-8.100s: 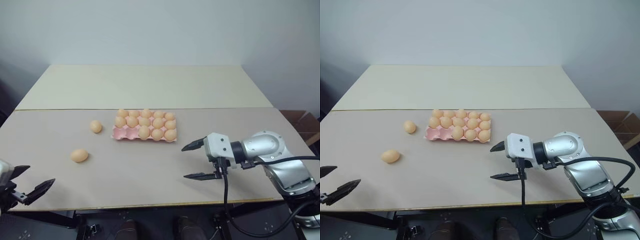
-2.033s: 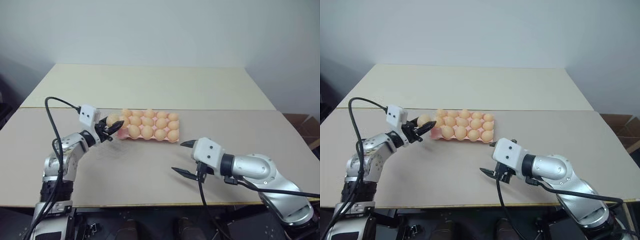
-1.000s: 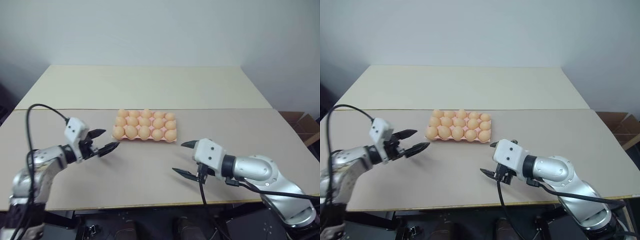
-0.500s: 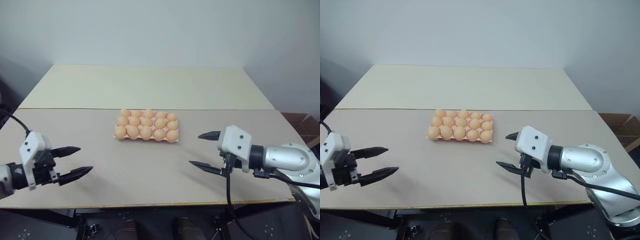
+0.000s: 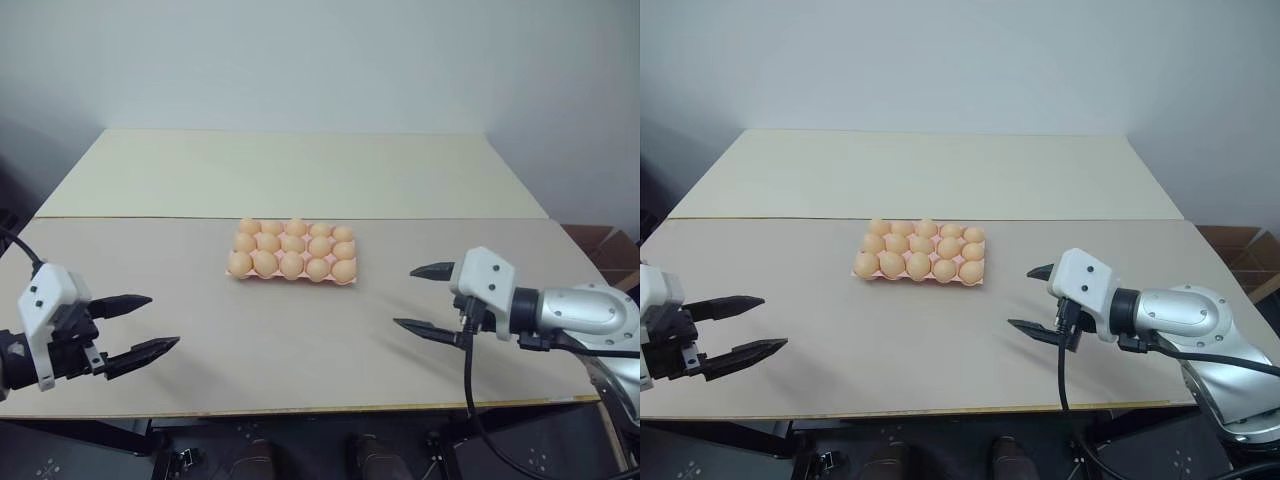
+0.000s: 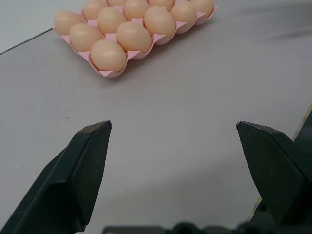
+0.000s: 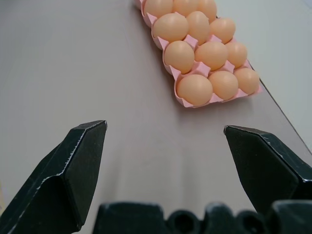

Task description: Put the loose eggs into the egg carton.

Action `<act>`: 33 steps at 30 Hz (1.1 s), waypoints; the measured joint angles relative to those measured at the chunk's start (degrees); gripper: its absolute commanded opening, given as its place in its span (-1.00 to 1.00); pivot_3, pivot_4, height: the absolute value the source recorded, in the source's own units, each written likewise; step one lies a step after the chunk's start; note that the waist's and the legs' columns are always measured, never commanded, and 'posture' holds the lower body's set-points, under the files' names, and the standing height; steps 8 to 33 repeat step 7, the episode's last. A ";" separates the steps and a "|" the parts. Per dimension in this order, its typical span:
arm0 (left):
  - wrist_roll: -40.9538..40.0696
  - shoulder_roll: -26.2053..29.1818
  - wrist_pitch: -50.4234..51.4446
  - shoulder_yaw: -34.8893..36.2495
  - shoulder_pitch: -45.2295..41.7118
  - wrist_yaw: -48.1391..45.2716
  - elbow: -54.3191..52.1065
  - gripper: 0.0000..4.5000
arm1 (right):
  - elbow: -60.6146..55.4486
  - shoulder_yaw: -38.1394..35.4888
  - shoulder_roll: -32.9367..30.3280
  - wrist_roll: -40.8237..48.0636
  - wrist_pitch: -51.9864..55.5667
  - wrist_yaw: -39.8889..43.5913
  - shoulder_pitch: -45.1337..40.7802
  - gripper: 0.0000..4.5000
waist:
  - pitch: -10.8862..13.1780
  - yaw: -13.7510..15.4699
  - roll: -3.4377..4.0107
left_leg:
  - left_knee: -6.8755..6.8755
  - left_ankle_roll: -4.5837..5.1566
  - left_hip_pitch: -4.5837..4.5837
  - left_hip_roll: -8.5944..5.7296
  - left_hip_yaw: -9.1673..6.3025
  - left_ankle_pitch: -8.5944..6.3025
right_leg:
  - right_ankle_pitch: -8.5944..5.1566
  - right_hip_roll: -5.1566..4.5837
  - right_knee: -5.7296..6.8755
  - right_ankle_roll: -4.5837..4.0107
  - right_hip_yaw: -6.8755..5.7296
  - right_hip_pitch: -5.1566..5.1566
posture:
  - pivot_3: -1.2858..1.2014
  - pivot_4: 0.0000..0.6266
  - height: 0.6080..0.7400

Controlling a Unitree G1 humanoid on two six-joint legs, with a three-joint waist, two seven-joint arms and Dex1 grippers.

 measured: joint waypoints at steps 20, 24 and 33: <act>-0.36 -0.23 0.70 0.67 1.29 0.64 -0.42 0.99 | 1.83 0.46 -0.32 -0.70 -2.44 1.74 -1.13 1.00 | 0.00 -0.04 0.00 | -0.01 0.00 0.00 0.00 0.01 0.00 | 0.00 0.00 0.00 0.00 0.01 -0.01 | 0.03 -0.52 1.00; -0.36 -0.23 0.70 0.67 1.29 0.64 -0.42 0.99 | 1.83 0.46 -0.32 -0.70 -2.44 1.74 -1.13 1.00 | 0.00 -0.04 0.00 | -0.01 0.00 0.00 0.00 0.01 0.00 | 0.00 0.00 0.00 0.00 0.01 -0.01 | 0.03 -0.52 1.00; -0.36 -0.23 0.70 0.67 1.29 0.64 -0.42 0.99 | 1.83 0.46 -0.32 -0.70 -2.44 1.74 -1.13 1.00 | 0.00 -0.04 0.00 | -0.01 0.00 0.00 0.00 0.01 0.00 | 0.00 0.00 0.00 0.00 0.01 -0.01 | 0.03 -0.52 1.00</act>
